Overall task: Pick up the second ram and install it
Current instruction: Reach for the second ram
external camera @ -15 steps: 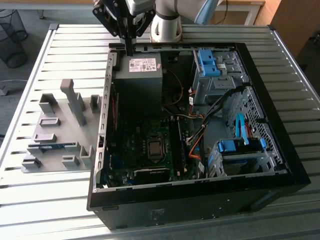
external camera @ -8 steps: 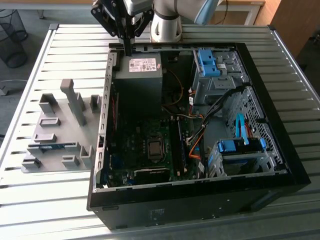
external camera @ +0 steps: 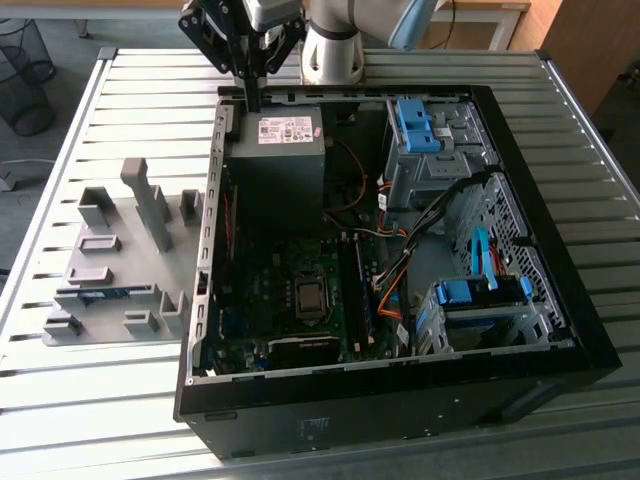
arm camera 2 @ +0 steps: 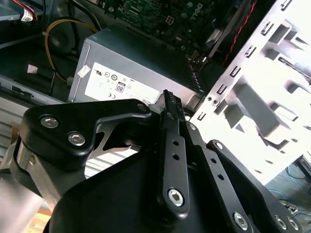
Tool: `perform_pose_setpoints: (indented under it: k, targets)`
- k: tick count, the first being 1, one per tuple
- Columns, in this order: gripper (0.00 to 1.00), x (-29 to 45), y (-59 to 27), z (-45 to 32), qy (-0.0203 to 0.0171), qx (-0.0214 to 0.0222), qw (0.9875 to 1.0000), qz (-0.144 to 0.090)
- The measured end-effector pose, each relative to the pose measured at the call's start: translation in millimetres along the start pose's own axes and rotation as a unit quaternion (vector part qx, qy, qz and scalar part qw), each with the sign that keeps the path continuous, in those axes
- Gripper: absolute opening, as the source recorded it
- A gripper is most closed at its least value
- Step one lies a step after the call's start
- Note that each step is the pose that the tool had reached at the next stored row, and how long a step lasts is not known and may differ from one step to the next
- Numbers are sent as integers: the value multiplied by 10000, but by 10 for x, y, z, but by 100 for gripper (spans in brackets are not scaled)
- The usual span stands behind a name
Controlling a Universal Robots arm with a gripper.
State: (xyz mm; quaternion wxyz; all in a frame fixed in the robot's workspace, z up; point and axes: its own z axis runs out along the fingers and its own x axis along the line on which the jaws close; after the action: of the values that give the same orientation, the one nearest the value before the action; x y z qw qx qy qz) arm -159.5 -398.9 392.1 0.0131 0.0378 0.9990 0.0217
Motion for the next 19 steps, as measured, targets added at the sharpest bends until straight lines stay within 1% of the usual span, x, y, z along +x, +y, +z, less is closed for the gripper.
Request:
perform_pose_setpoints:
  k: [19]
  targets:
    - [10, 67, -5, 2, 0, 0, 10000, 0]
